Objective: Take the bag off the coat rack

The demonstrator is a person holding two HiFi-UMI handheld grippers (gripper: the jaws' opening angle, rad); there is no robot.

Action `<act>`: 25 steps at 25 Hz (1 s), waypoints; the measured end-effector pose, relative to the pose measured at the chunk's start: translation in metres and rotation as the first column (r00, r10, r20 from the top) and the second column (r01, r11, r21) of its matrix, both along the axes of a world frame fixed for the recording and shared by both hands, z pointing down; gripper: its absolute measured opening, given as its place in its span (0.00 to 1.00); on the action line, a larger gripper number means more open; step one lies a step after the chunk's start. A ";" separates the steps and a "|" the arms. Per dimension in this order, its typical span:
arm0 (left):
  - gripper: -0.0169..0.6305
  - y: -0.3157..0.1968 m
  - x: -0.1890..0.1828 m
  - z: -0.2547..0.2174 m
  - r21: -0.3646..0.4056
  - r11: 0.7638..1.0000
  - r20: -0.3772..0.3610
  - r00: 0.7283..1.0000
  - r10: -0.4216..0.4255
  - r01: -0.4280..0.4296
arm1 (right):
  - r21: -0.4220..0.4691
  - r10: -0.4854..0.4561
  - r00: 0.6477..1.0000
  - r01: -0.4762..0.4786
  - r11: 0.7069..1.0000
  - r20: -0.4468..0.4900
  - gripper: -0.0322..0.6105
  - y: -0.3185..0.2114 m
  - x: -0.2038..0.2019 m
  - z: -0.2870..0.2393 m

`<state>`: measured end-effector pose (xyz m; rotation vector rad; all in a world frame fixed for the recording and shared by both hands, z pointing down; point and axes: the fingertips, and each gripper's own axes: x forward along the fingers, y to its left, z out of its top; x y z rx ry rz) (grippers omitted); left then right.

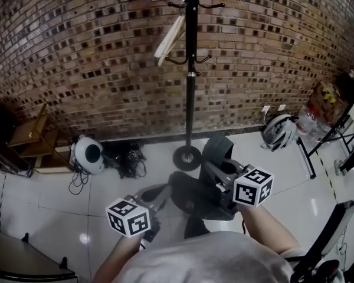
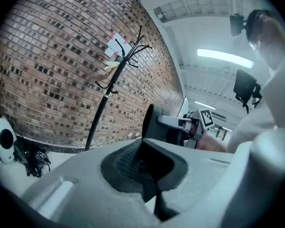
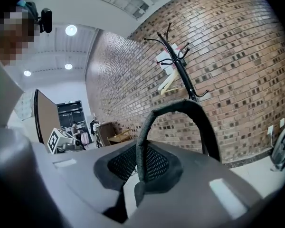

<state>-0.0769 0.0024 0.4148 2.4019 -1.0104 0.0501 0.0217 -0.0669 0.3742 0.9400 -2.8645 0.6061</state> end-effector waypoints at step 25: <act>0.03 0.096 0.006 -0.009 0.037 0.999 0.005 1.000 -0.017 0.017 | -0.033 -0.070 0.997 0.071 0.997 0.028 0.09 0.136 0.008 0.024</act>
